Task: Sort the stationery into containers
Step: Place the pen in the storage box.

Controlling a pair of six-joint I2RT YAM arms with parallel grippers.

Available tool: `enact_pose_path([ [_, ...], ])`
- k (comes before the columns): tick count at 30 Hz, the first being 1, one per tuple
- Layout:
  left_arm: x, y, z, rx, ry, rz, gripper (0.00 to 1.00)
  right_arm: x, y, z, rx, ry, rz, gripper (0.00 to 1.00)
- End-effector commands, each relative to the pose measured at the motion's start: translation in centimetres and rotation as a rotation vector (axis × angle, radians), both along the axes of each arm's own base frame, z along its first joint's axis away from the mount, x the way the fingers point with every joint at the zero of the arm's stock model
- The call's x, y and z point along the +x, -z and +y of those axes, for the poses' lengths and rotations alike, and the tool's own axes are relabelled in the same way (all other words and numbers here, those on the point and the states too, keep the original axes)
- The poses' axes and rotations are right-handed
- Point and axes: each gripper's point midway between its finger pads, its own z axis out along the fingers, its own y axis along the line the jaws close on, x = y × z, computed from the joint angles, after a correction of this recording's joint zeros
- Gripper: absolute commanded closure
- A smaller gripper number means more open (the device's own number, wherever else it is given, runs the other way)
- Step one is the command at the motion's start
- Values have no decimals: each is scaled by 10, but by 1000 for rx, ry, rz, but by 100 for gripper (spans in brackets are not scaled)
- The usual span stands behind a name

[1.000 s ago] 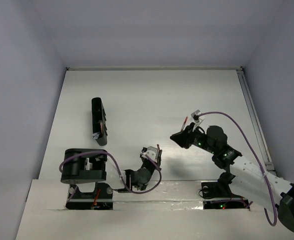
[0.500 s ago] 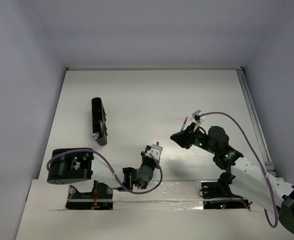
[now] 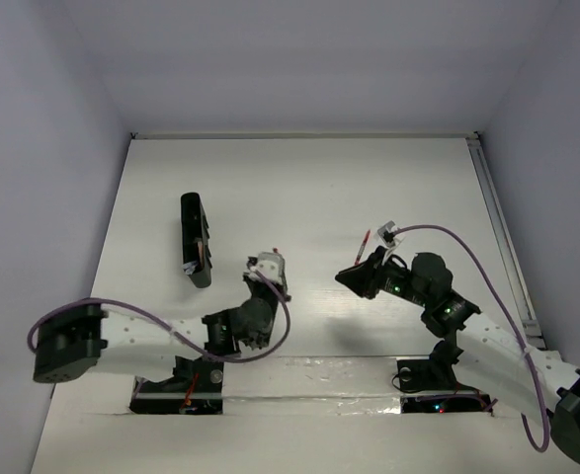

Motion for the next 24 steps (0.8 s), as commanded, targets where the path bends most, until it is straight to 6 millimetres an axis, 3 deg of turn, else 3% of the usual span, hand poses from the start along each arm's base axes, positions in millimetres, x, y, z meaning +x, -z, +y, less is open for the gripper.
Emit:
enact_pose_path([
  [1, 22, -28, 56, -74, -169, -7, 100, -4, -20, 4, 61, -37, -51, 75],
  [2, 30, -33, 69, -91, -215, -6, 100, -6, -21, 5, 65, -44, -49, 75],
  [9, 41, -52, 130, -78, -409, -2, 100, -15, -30, 2, 96, -61, -70, 75],
  [20, 69, -56, 195, 28, -648, 15, 100, -24, -37, 1, 125, -90, -86, 75],
  [24, 81, -65, 207, 24, -688, 8, 100, -26, -39, 1, 131, -98, -89, 75],
])
